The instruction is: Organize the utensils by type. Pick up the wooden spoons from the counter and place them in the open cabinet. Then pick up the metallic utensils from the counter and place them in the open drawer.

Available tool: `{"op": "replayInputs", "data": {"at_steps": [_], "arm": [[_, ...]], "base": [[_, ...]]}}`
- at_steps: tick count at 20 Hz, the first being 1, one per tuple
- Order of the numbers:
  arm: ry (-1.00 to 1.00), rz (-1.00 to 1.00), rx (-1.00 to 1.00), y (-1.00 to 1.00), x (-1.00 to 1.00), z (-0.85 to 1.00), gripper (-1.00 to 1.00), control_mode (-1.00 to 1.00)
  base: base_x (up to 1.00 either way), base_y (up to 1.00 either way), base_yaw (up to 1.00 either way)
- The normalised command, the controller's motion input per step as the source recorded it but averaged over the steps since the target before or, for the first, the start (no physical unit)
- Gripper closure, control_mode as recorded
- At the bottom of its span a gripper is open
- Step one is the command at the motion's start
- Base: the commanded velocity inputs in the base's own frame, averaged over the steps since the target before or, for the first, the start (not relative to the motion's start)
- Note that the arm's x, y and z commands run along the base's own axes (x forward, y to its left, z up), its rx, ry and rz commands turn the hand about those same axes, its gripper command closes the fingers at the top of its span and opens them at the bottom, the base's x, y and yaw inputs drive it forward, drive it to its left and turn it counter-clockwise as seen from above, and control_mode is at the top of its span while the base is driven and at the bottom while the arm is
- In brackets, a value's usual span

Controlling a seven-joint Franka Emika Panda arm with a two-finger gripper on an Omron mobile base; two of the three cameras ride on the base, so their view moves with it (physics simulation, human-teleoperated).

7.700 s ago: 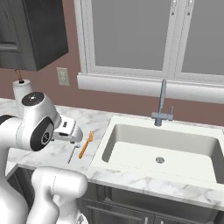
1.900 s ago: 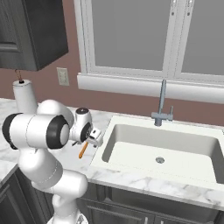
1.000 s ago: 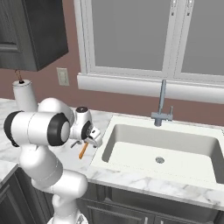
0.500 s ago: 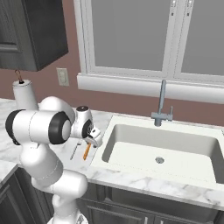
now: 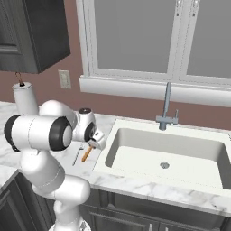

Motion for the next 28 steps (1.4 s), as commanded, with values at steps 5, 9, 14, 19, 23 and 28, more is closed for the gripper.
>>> {"op": "replayInputs", "data": {"at_steps": [5,9,14,19,23,28], "arm": [[-0.14,0.00,0.02,0.07,-0.03,0.41,1.00,-1.00],[-0.12,0.00,0.03,0.04,0.00,0.52,1.00,-1.00],[-0.06,0.00,0.03,0.00,-0.09,0.79,1.00,-1.00],[-0.06,0.12,0.00,0.05,-0.35,0.77,1.00,-1.00],[-0.14,0.19,-0.05,0.09,-0.48,0.68,1.00,-1.00],[-0.14,0.15,-0.05,0.02,-0.49,0.62,1.00,-1.00]], "base": [[0.00,0.00,0.00],[0.00,0.00,0.00],[0.00,0.00,0.00],[0.00,0.00,0.00],[0.00,0.00,0.00],[0.00,0.00,0.00]]}}
